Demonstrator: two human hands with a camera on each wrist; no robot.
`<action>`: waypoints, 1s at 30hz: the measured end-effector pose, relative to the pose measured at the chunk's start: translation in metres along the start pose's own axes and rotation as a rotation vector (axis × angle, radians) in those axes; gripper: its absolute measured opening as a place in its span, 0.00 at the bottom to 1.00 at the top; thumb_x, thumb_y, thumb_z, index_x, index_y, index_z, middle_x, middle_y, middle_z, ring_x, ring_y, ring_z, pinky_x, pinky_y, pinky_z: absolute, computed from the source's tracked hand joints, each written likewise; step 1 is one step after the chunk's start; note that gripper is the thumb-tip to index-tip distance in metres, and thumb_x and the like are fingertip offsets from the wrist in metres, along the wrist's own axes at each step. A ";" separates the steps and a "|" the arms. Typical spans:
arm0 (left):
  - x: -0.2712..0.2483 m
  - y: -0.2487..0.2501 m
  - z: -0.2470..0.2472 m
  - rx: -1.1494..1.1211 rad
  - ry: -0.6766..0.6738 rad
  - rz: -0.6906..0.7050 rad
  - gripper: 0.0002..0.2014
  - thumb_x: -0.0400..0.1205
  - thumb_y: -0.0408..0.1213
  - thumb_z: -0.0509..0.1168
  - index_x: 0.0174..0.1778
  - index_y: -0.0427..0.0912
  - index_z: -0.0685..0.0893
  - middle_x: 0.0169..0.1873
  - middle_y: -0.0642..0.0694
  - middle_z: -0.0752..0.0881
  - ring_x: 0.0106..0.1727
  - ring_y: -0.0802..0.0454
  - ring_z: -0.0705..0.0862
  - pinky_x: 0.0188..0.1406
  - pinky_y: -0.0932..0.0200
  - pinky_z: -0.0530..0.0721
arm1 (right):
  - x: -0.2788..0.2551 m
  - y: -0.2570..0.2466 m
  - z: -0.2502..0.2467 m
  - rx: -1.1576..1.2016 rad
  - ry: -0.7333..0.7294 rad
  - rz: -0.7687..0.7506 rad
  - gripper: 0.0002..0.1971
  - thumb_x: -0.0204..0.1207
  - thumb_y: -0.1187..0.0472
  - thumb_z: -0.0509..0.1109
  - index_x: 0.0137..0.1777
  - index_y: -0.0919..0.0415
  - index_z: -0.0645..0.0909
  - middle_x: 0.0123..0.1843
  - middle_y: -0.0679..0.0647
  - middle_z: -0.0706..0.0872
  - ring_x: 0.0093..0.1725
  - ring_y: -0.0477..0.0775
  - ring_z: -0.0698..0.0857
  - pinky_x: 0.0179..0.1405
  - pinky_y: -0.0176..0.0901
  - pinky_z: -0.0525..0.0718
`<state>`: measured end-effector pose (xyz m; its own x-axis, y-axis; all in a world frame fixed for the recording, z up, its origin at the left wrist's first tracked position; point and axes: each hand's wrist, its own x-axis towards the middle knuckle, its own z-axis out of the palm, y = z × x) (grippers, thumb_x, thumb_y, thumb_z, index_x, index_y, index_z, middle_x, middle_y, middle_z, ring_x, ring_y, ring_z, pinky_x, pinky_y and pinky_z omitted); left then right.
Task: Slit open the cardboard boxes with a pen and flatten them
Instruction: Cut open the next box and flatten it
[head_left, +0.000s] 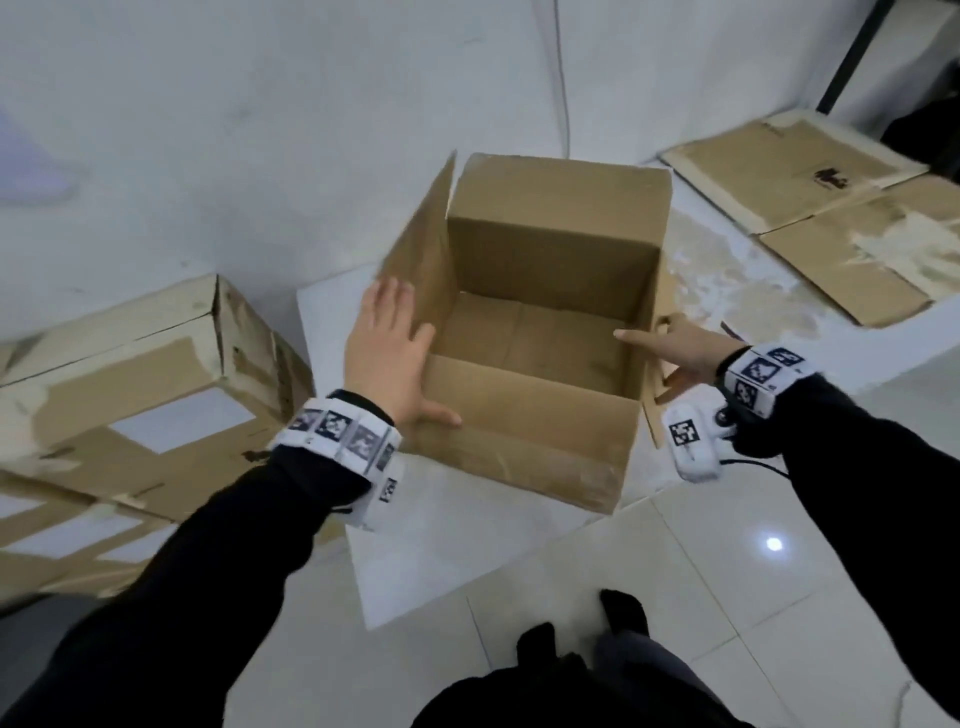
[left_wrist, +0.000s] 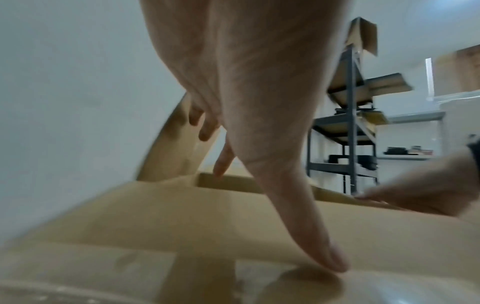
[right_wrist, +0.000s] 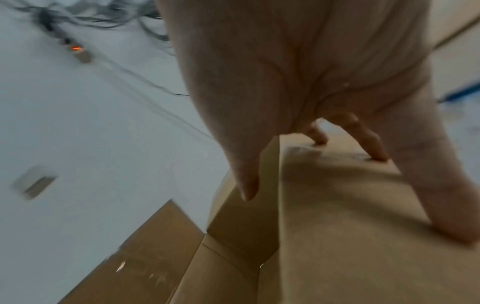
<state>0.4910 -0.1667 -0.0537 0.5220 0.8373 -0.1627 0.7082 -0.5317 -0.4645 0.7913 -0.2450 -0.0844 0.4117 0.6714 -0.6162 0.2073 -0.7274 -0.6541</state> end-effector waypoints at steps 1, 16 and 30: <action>0.001 -0.018 0.007 -0.034 -0.021 -0.063 0.62 0.56 0.85 0.55 0.83 0.49 0.56 0.83 0.33 0.42 0.84 0.39 0.37 0.75 0.35 0.28 | 0.006 0.000 0.005 0.043 0.005 -0.007 0.36 0.79 0.54 0.69 0.79 0.63 0.54 0.76 0.66 0.66 0.62 0.75 0.80 0.43 0.67 0.87; 0.035 -0.028 -0.003 -1.067 0.387 0.072 0.41 0.82 0.57 0.60 0.84 0.53 0.41 0.84 0.43 0.43 0.84 0.49 0.46 0.81 0.46 0.51 | 0.014 0.021 0.049 0.143 0.561 -0.563 0.39 0.70 0.79 0.56 0.80 0.68 0.44 0.78 0.68 0.57 0.79 0.65 0.59 0.80 0.61 0.60; 0.101 -0.001 -0.085 -0.709 -0.089 0.094 0.46 0.70 0.73 0.62 0.82 0.61 0.53 0.84 0.47 0.49 0.84 0.37 0.48 0.81 0.38 0.53 | -0.043 0.097 0.094 -0.037 0.296 -0.807 0.21 0.78 0.45 0.61 0.66 0.55 0.73 0.66 0.49 0.73 0.67 0.42 0.72 0.61 0.21 0.68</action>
<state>0.5833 -0.0926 0.0045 0.5766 0.7750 -0.2588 0.8161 -0.5313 0.2273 0.7102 -0.3316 -0.1625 0.3393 0.9245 0.1739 0.5626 -0.0513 -0.8252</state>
